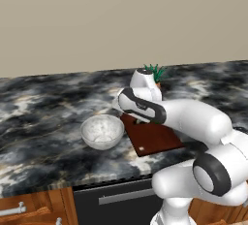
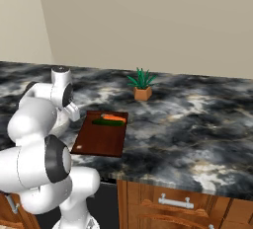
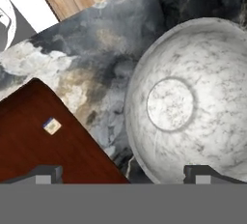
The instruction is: Place the two vegetables and bowl onto the tray for setting up a vegetable dip station.
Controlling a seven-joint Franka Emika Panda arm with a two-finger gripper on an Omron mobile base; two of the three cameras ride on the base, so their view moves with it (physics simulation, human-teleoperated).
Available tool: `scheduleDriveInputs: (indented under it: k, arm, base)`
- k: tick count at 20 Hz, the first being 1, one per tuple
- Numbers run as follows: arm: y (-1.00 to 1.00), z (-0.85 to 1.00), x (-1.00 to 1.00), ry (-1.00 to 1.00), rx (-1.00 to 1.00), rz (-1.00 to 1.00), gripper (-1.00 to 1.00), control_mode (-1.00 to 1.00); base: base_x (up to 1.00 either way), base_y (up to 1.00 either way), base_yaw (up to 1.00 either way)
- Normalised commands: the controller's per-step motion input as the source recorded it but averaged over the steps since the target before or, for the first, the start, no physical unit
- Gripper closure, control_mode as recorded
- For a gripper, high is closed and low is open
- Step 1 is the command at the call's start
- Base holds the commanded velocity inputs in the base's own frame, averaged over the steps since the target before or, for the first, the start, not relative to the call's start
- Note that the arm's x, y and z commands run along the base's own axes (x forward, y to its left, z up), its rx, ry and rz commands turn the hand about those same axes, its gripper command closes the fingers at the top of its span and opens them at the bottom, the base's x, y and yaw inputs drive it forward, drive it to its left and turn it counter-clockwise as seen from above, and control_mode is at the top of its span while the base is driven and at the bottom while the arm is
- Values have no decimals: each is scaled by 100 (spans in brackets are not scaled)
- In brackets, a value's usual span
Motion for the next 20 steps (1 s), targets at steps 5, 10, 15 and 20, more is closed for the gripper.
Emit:
scheduleDriveInputs:
  k: [5, 10, 15, 20]
  arm:
    - [21, 0, 0, 0, 0, 13, -100, -100]
    - [2, 0, 0, 0, 0, 8, -100, -100]
    - [3, -10, 0, 0, 0, 6, -100, -100]
    - [11, -27, 0, 0, 0, 4, -100, -100]
  base:
    - [0, 0, 0]
    - [0, 0, 0]
    - [0, 0, 0]
    - [0, 0, 0]
